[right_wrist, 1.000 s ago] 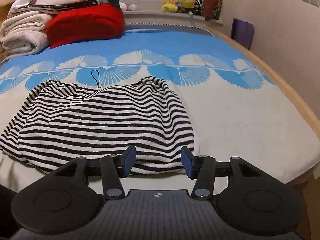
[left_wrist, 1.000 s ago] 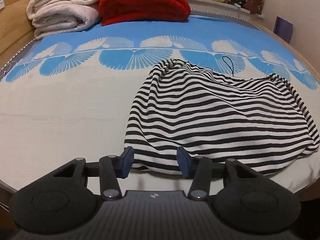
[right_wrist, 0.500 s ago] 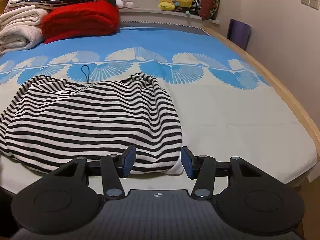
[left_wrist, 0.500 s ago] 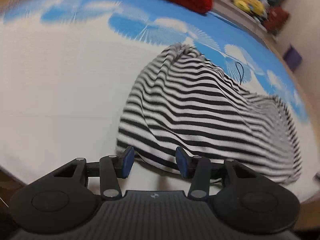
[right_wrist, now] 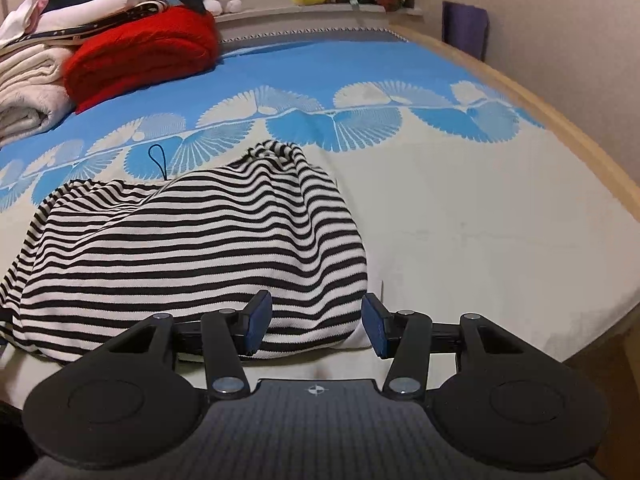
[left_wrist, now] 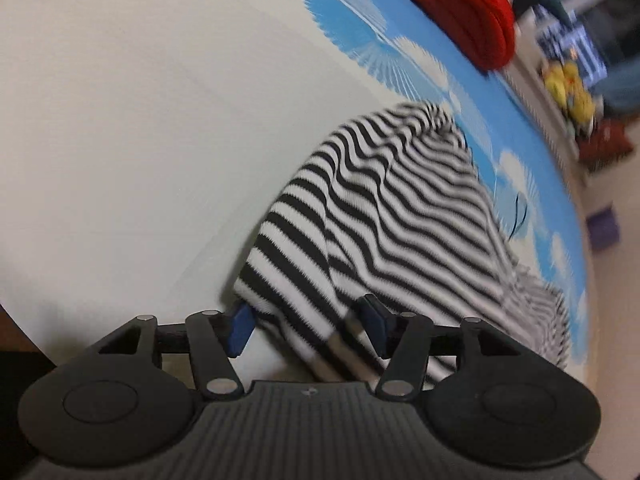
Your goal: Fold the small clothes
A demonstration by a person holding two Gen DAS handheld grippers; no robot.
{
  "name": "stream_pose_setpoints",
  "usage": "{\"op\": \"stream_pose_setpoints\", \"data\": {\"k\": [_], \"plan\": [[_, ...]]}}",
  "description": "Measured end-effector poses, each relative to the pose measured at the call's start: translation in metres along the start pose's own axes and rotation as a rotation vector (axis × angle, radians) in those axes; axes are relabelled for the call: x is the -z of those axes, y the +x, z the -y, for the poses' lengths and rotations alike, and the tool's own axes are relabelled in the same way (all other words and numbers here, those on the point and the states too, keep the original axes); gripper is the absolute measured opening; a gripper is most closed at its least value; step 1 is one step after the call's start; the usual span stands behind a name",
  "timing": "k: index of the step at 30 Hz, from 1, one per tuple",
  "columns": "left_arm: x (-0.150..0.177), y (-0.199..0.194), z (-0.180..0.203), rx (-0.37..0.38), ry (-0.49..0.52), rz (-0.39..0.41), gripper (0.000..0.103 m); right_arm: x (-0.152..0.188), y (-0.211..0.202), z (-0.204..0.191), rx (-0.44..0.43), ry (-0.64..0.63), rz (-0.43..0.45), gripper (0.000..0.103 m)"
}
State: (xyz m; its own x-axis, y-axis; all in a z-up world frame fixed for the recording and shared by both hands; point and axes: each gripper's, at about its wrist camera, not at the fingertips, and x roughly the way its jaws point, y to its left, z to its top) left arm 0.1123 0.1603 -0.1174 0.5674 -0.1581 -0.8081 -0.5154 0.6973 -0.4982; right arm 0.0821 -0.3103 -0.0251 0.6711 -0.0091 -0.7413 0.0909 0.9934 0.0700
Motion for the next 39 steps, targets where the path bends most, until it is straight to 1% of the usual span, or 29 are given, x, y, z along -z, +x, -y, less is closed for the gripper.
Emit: {"op": "stream_pose_setpoints", "data": {"k": [3, 4, 5, 6, 7, 9, 11, 13, 15, 16, 17, 18, 19, 20, 22, 24, 25, 26, 27, 28, 29, 30, 31, 33, 34, 35, 37, 39], "plan": [[-0.001, 0.0, -0.007, 0.039, -0.107, 0.006, 0.062, -0.001, 0.003, 0.007, 0.004, 0.038, -0.018, 0.051], [-0.001, 0.001, -0.007, 0.049, -0.129, 0.002, 0.061, -0.001, 0.004, 0.009, 0.007, 0.052, -0.023, 0.051], [-0.003, 0.003, -0.005, 0.049, -0.132, -0.005, 0.051, -0.002, 0.005, 0.012, 0.009, 0.061, -0.027, 0.051], [-0.004, 0.005, 0.001, 0.024, -0.107, -0.006, 0.029, -0.002, 0.006, 0.014, 0.011, 0.069, -0.031, 0.051], [-0.007, 0.006, 0.007, -0.003, -0.077, -0.001, 0.02, -0.002, 0.007, 0.017, 0.015, 0.077, -0.036, 0.051], [-0.012, 0.003, 0.022, -0.055, -0.006, 0.023, 0.013, -0.003, 0.01, 0.023, 0.038, 0.097, -0.051, 0.051], [-0.012, -0.006, 0.048, -0.127, 0.091, 0.073, 0.011, -0.003, 0.012, 0.031, 0.07, 0.129, -0.068, 0.051], [-0.006, -0.02, 0.089, -0.182, 0.224, 0.141, 0.01, -0.003, 0.014, 0.044, 0.102, 0.187, -0.084, 0.051], [0.008, -0.035, 0.142, -0.217, 0.391, 0.22, 0.01, -0.004, 0.014, 0.057, 0.127, 0.239, -0.087, 0.051], [0.018, -0.043, 0.171, -0.209, 0.478, 0.264, 0.01, -0.004, 0.014, 0.063, 0.139, 0.265, -0.085, 0.051], [0.03, -0.05, 0.197, -0.187, 0.554, 0.303, 0.01, -0.004, 0.013, 0.069, 0.15, 0.287, -0.078, 0.051], [0.048, -0.058, 0.229, -0.154, 0.651, 0.343, 0.009, -0.005, 0.011, 0.075, 0.165, 0.31, -0.065, 0.051], [0.065, -0.061, 0.253, -0.123, 0.723, 0.364, 0.009, -0.005, 0.008, 0.082, 0.18, 0.336, -0.048, 0.051], [0.091, -0.064, 0.282, -0.075, 0.821, 0.378, 0.009, -0.005, 0.005, 0.09, 0.194, 0.367, -0.028, 0.05], [0.142, -0.062, 0.323, 0.011, 0.983, 0.384, 0.009, -0.004, -0.003, 0.106, 0.22, 0.43, 0.019, 0.048], [0.199, -0.055, 0.351, 0.083, 1.142, 0.4, 0.009, -0.001, -0.01, 0.123, 0.244, 0.493, 0.063, 0.046], [0.225, -0.046, 0.361, 0.123, 1.219, 0.387, 0.01, 0.001, -0.015, 0.132, 0.254, 0.531, 0.087, 0.045], [0.248, -0.033, 0.367, 0.161, 1.282, 0.332, 0.013, 0.003, -0.019, 0.139, 0.26, 0.564, 0.107, 0.045], [0.269, -0.014, 0.372, 0.199, 1.337, 0.206, 0.021, 0.006, -0.022, 0.149, 0.263, 0.601, 0.128, 0.045], [0.282, 0.001, 0.373, 0.23, 1.36, 0.074, 0.024, 0.007, -0.025, 0.155, 0.261, 0.625, 0.142, 0.045], [0.29, 0.011, 0.371, 0.27, 1.367, -0.04, 0.025, 0.009, -0.027, 0.16, 0.254, 0.648, 0.154, 0.045], [0.293, 0.011, 0.367, 0.3, 1.367, -0.061, 0.025, 0.01, -0.028, 0.164, 0.239, 0.669, 0.161, 0.045], [0.291, 0.006, 0.363, 0.316, 1.365, -0.042, 0.027, 0.012, -0.029, 0.167, 0.225, 0.683, 0.162, 0.045], [0.269, -0.007, 0.351, 0.339, 1.331, -0.018, 0.039, 0.012, -0.026, 0.169, 0.183, 0.697, 0.153, 0.045], [0.259, -0.014, 0.343, 0.336, 1.313, -0.014, 0.04, 0.011, -0.023, 0.168, 0.154, 0.696, 0.143, 0.045], [0.246, -0.02, 0.336, 0.319, 1.305, 0.0, 0.04, 0.009, -0.02, 0.166, 0.127, 0.694, 0.132, 0.046], [0.213, -0.031, 0.321, 0.26, 1.32, 0.05, 0.04, 0.004, -0.014, 0.16, 0.077, 0.687, 0.107, 0.046], [0.18, -0.036, 0.306, 0.206, 1.338, 0.084, 0.04, -0.004, -0.007, 0.151, 0.028, 0.656, 0.077, 0.046]]}}
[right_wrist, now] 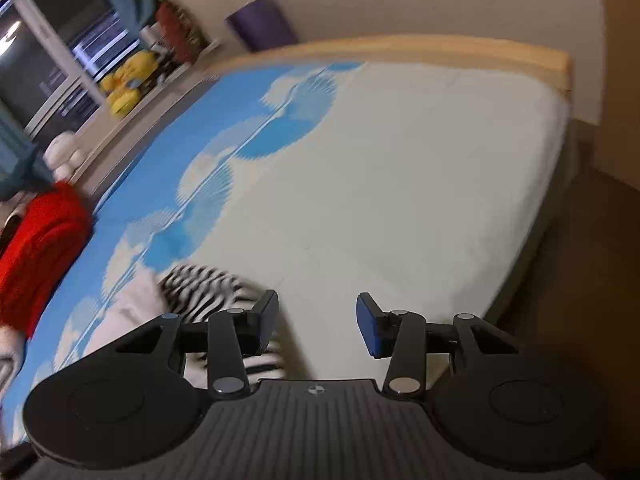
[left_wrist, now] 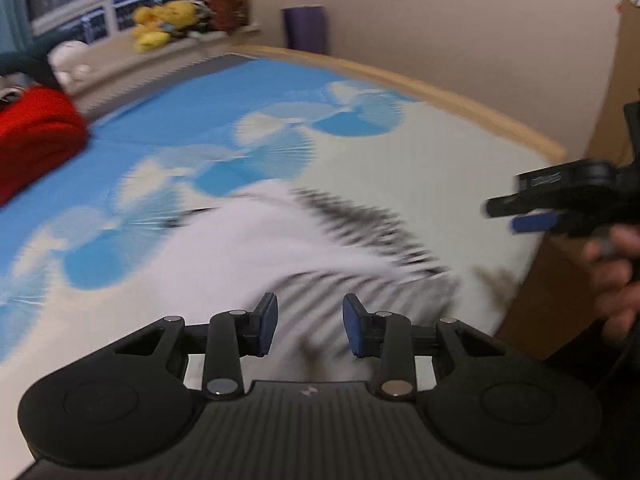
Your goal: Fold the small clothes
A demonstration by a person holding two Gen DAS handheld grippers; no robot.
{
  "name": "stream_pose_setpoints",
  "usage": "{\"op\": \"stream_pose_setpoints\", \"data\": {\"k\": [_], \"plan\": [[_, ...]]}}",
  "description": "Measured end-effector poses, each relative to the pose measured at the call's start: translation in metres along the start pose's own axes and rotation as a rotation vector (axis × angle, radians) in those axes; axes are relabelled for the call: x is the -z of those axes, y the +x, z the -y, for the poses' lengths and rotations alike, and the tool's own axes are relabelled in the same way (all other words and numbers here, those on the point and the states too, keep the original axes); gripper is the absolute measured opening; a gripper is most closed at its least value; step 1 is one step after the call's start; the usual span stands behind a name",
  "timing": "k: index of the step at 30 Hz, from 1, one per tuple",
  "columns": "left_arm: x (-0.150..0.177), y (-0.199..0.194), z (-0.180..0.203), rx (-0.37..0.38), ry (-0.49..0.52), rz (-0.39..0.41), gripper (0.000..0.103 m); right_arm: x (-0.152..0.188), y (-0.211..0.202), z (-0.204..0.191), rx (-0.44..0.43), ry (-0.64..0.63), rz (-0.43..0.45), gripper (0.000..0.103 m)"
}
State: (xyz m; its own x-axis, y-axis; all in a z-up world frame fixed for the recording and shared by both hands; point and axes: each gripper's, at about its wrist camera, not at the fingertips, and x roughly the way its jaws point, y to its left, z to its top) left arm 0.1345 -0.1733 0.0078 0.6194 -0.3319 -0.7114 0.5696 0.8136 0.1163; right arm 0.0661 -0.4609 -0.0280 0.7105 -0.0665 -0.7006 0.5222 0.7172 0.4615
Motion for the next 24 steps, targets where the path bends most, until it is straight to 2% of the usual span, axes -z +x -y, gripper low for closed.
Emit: {"op": "stream_pose_setpoints", "data": {"k": [2, 5, 7, 8, 9, 10, 11, 14, 17, 19, 20, 22, 24], "plan": [[0.008, -0.007, -0.032, -0.041, 0.009, 0.003, 0.041, 0.0, 0.007, -0.017, -0.047, -0.047, -0.049, 0.046], [0.023, -0.016, -0.074, -0.103, -0.005, 0.024, 0.043, -0.005, 0.025, -0.048, -0.143, -0.202, -0.137, 0.046], [0.04, -0.024, -0.102, -0.128, -0.085, 0.046, 0.043, -0.005, 0.043, -0.067, -0.189, -0.347, -0.195, 0.046], [0.05, -0.021, -0.114, -0.133, -0.144, 0.031, 0.043, -0.005, 0.051, -0.073, -0.198, -0.394, -0.21, 0.048], [0.05, -0.016, -0.121, -0.162, -0.18, -0.04, 0.042, -0.004, 0.061, -0.08, -0.21, -0.443, -0.232, 0.05], [0.049, -0.021, -0.123, -0.195, -0.199, -0.053, 0.041, -0.003, 0.07, -0.083, -0.23, -0.478, -0.261, 0.052], [0.046, -0.024, -0.125, -0.216, -0.218, -0.021, 0.042, -0.001, 0.081, -0.086, -0.251, -0.505, -0.302, 0.053], [0.034, -0.032, -0.129, -0.158, -0.272, 0.038, 0.043, 0.009, 0.1, -0.088, -0.215, -0.552, -0.363, 0.053], [0.029, -0.029, -0.129, -0.152, -0.248, 0.027, 0.044, 0.011, 0.106, -0.093, -0.237, -0.547, -0.366, 0.052], [0.027, -0.021, -0.13, -0.142, -0.272, 0.013, 0.045, 0.013, 0.102, -0.097, -0.247, -0.563, -0.35, 0.029], [0.026, -0.017, -0.131, -0.133, -0.297, 0.0, 0.045, 0.015, 0.097, -0.1, -0.259, -0.587, -0.339, 0.001], [0.028, -0.013, -0.136, -0.104, -0.354, -0.019, 0.045, 0.013, 0.084, -0.104, -0.308, -0.58, -0.305, 0.0], [0.032, -0.008, -0.134, -0.086, -0.386, -0.037, 0.045, 0.003, 0.059, -0.1, -0.42, -0.524, -0.24, 0.0]]}}
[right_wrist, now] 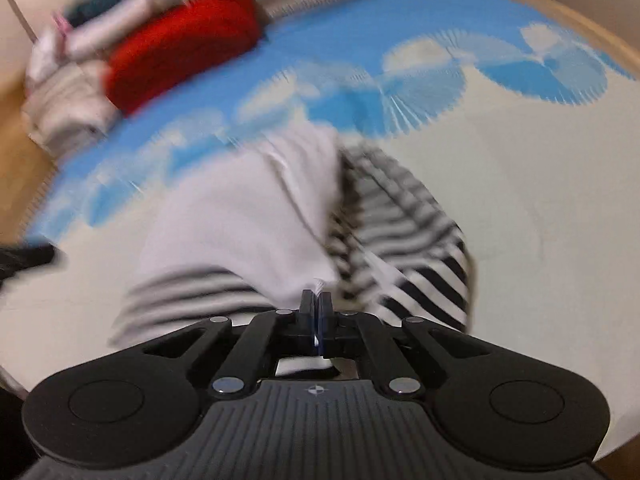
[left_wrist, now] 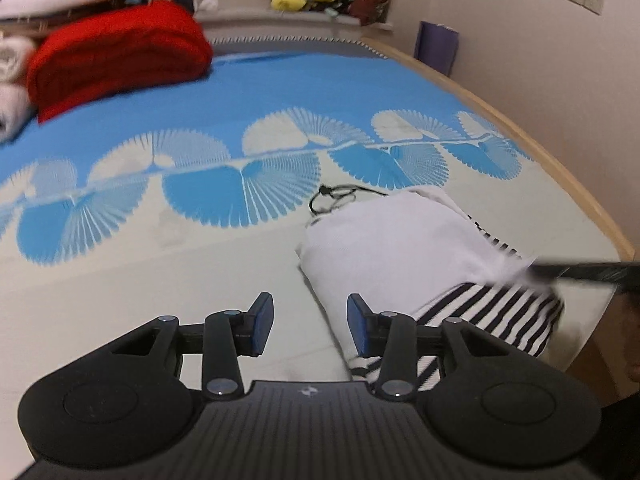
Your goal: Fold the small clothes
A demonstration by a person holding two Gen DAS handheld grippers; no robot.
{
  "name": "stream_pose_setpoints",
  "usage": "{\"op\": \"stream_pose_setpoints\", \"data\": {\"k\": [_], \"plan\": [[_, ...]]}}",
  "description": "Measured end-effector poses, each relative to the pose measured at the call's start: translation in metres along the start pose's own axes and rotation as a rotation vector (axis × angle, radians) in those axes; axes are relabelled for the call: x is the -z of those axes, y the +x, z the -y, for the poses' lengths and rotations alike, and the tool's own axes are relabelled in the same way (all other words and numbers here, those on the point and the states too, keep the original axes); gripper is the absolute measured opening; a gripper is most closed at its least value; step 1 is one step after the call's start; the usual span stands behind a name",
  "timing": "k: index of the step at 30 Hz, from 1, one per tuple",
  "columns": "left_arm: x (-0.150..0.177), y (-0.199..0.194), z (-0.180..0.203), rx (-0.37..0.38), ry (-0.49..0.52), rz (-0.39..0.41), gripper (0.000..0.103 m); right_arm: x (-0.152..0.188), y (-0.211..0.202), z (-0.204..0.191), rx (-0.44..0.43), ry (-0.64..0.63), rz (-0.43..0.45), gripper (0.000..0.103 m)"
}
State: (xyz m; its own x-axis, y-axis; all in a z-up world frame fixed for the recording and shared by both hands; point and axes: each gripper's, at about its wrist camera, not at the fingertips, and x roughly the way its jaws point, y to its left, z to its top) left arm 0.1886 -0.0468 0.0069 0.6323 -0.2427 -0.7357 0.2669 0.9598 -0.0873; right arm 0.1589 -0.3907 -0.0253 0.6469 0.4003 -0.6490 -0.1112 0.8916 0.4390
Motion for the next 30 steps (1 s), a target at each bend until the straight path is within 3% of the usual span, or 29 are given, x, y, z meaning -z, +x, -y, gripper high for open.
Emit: {"op": "stream_pose_setpoints", "data": {"k": [3, 8, 10, 13, 16, 17, 20, 25, 27, 30], "plan": [[0.003, 0.001, 0.007, 0.054, -0.034, -0.018, 0.045, -0.002, -0.05, 0.009, -0.07, 0.077, 0.156, 0.0], [0.011, 0.009, 0.035, 0.137, -0.014, -0.04, 0.049, 0.013, -0.077, 0.03, 0.003, 0.108, 0.155, 0.0], [0.016, 0.016, 0.049, 0.184, 0.0, -0.069, 0.05, 0.016, -0.072, 0.035, 0.046, 0.102, 0.104, 0.0], [0.026, 0.038, 0.068, 0.197, 0.06, -0.16, 0.05, 0.027, -0.04, 0.038, 0.145, 0.075, -0.081, 0.0], [0.051, 0.074, 0.083, 0.035, 0.217, -0.326, 0.056, 0.037, -0.009, 0.037, 0.227, 0.038, -0.235, 0.0], [0.057, 0.081, 0.084, 0.002, 0.244, -0.353, 0.063, 0.04, 0.0, 0.035, 0.246, 0.02, -0.267, 0.0], [0.054, 0.08, 0.083, 0.009, 0.226, -0.354, 0.064, 0.04, 0.019, 0.029, 0.282, -0.014, -0.324, 0.0], [0.025, 0.064, 0.057, 0.092, 0.067, -0.28, 0.066, 0.032, 0.017, 0.024, 0.33, -0.027, -0.284, 0.0], [0.009, 0.06, 0.041, 0.127, -0.005, -0.225, 0.074, 0.026, 0.007, 0.022, 0.325, -0.032, -0.228, 0.001], [-0.013, 0.068, 0.02, 0.129, -0.101, -0.175, 0.076, 0.018, -0.017, 0.008, 0.281, -0.066, -0.08, 0.008]]}}
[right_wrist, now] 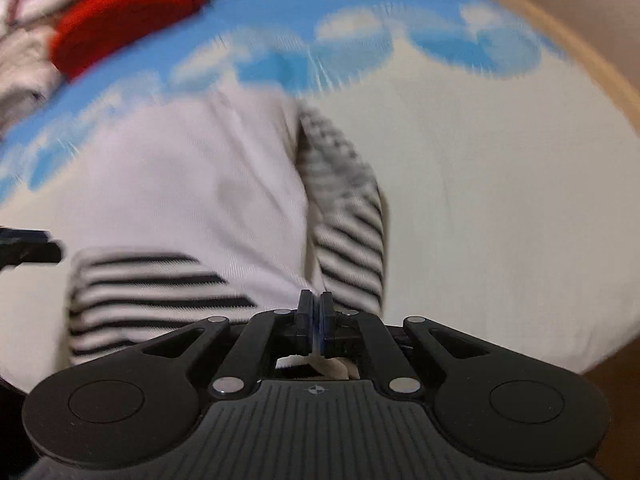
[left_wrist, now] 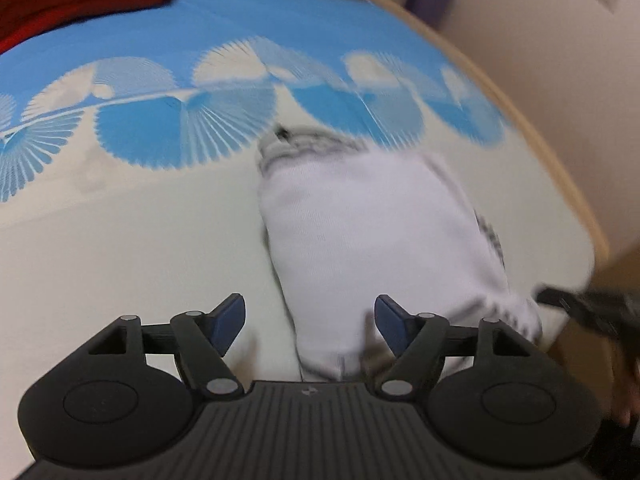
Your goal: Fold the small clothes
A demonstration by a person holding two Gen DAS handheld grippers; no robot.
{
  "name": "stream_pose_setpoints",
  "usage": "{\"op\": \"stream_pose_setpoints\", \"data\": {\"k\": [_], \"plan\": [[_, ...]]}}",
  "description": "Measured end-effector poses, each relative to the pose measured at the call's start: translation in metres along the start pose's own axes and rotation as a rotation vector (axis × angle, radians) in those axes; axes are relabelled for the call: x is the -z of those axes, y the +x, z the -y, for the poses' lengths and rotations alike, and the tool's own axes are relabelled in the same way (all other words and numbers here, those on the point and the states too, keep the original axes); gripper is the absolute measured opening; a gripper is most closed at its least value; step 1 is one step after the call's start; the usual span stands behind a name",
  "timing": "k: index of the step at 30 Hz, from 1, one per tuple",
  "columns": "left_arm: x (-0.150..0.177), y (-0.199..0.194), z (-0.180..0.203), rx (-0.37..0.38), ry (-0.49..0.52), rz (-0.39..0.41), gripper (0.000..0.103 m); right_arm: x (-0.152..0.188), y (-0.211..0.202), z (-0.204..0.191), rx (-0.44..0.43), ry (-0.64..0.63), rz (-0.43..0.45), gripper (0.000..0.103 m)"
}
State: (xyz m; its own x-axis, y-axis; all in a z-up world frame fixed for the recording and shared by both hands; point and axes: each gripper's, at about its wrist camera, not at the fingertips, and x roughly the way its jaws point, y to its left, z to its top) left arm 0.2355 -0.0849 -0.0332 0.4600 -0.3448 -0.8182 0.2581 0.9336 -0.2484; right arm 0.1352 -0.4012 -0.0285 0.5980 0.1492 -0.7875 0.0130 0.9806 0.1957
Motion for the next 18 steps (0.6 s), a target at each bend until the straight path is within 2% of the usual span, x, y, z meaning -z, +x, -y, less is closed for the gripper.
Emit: {"op": "stream_pose_setpoints", "data": {"k": [1, 3, 5, 7, 8, 11, 16, 18], "plan": [[-0.008, 0.004, -0.009, 0.012, -0.046, 0.011, 0.076, -0.002, -0.008, -0.001, -0.02, 0.003, 0.051, 0.012], [-0.02, 0.015, -0.026, 0.043, -0.146, 0.023, 0.076, -0.005, -0.023, -0.003, -0.08, 0.015, 0.134, 0.028], [-0.03, 0.029, -0.039, 0.073, -0.229, 0.023, 0.076, -0.007, -0.023, -0.009, -0.135, -0.006, 0.151, 0.03], [-0.038, 0.046, -0.051, 0.103, -0.289, 0.009, 0.077, -0.006, -0.006, -0.018, -0.163, -0.076, 0.073, 0.03], [-0.043, 0.056, -0.056, 0.123, -0.319, -0.003, 0.078, -0.002, 0.01, -0.024, -0.136, -0.127, -0.009, 0.03], [-0.046, 0.083, -0.066, 0.182, -0.398, -0.046, 0.085, 0.016, 0.051, -0.032, 0.027, -0.256, -0.227, 0.029], [-0.042, 0.122, -0.067, 0.249, -0.48, -0.091, 0.084, 0.009, 0.055, -0.025, 0.018, -0.216, -0.242, 0.029], [-0.041, 0.131, -0.066, 0.275, -0.493, -0.093, 0.072, 0.009, 0.059, -0.027, 0.023, -0.22, -0.248, 0.029]]}}
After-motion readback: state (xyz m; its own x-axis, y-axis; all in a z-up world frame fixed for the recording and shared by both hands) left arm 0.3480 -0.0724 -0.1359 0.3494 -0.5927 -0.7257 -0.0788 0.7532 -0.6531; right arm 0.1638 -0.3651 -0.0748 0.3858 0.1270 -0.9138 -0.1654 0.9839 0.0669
